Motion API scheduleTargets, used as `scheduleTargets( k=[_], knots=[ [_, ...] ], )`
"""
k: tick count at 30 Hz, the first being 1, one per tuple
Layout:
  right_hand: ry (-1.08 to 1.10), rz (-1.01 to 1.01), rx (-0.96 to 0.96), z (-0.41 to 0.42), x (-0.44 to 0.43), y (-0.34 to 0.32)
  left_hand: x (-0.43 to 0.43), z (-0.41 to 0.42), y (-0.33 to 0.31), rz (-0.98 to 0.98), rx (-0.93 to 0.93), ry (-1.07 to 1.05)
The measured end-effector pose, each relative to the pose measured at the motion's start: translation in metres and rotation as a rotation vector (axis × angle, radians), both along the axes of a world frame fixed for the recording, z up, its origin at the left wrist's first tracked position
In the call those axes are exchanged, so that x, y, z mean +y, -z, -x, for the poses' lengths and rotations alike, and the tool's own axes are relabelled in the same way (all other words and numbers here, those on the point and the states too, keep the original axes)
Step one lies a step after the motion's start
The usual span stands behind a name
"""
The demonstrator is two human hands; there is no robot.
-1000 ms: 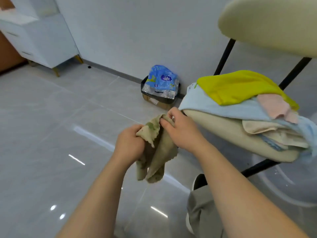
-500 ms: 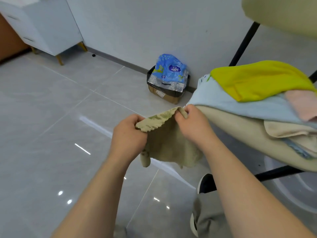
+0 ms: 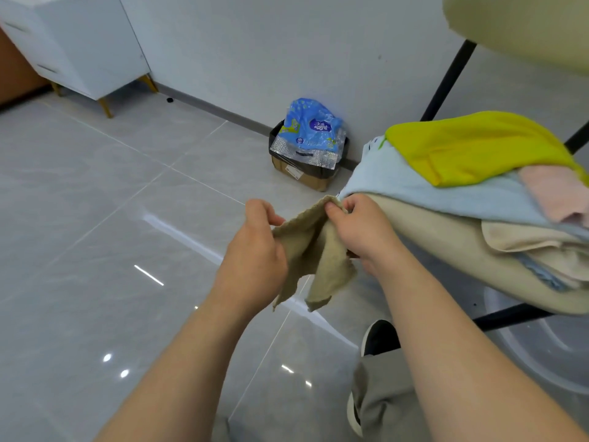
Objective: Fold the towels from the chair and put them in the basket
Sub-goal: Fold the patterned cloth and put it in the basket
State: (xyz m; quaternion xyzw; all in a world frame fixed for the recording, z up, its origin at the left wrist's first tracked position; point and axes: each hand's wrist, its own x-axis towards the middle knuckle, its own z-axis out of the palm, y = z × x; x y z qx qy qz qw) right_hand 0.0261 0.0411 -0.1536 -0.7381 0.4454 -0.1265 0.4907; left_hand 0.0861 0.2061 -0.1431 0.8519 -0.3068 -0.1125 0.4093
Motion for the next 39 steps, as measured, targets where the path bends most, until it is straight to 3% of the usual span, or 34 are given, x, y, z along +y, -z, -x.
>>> scheduleTargets(
  k=[3,8,28,34,39],
  knots=[
    [0.050,-0.133,-0.053,-0.001,0.000,-0.003,0.000,0.007,-0.001,-0.061,-0.032,0.142],
    [0.074,-0.189,-0.054,0.001,0.002,-0.012,0.000,0.008,0.003,-0.139,-0.145,0.324],
    [0.096,-0.592,-0.162,-0.001,0.018,-0.031,-0.011,0.015,0.011,-0.243,-0.206,0.030],
    [0.052,-0.394,0.026,0.000,0.009,-0.028,-0.010,0.003,0.011,-0.150,-0.148,-0.002],
    [-0.105,0.149,0.214,0.008,0.000,-0.016,0.001,-0.012,0.007,-0.204,-0.144,0.052]
  ],
)
